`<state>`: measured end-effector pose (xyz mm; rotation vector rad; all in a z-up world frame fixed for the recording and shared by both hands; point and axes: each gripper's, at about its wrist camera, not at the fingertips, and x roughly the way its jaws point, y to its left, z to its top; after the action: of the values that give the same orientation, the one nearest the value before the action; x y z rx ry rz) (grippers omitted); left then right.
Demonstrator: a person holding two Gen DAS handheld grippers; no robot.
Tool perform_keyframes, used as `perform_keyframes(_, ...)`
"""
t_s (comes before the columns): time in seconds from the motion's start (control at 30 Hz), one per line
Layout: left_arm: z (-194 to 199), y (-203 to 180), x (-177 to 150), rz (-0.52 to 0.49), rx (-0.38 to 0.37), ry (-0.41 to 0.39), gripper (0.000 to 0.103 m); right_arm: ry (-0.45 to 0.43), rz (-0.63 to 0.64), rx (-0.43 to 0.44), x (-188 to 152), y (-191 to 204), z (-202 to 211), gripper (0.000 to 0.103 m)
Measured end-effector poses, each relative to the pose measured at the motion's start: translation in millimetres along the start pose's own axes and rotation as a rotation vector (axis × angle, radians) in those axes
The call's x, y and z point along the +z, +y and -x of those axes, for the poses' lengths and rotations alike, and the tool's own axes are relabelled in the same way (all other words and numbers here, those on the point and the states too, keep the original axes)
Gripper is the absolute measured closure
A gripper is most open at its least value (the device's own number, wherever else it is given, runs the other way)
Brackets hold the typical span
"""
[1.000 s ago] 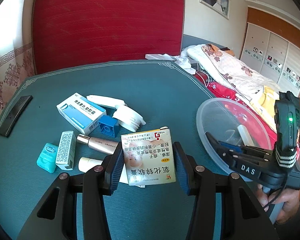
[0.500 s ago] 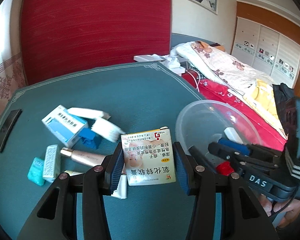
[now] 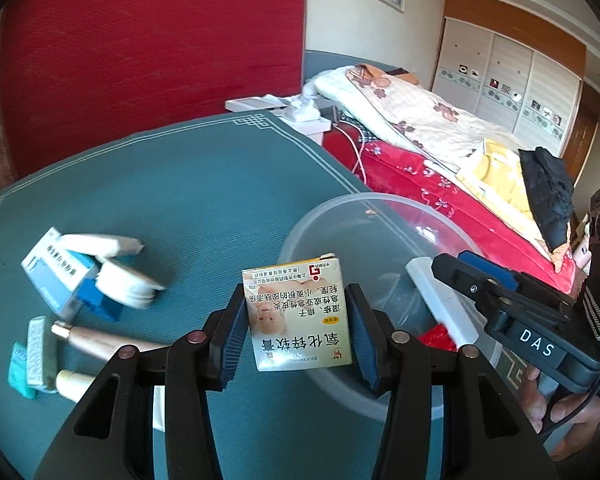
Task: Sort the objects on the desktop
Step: 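Carry the ointment box and black case toward the clear bowl with both grippers, then release the ointment box and black case into the bowl, withdraw both grippers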
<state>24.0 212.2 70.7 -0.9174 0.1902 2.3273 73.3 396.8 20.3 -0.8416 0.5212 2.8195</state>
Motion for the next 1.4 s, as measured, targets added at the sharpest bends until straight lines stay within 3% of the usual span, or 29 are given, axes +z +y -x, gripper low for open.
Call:
perform_keyframes(0.4,-28.1,-28.9,14.5,-0.069,-0.042,0.007,0.052,-0.013,-0.023,-0.027,6.8,-8.9,-0.8,0.055)
perform_keyframes(0.53,-27.5,-23.9,12.0,-0.049,-0.052,0.014,0.039,-0.017,-0.027,-0.033,6.2,-9.8,0.8,0.051)
perform_keyframes(0.73,-16.7,-13.8,9.2,-0.014,-0.054,0.001,0.038,-0.011,-0.034,-0.035,3.6,-8.3,0.7,0.045)
perform_keyframes(1.07,-8.7,6.9,0.3,0.047,-0.027,0.008,0.038,-0.018,-0.018,-0.016,2.0,2.5,5.8,0.040)
perform_keyframes(1.4,4.6,33.8,-9.4,0.076,0.053,-0.006,0.038,-0.009,0.025,0.043,-4.5,31.1,6.2,0.038)
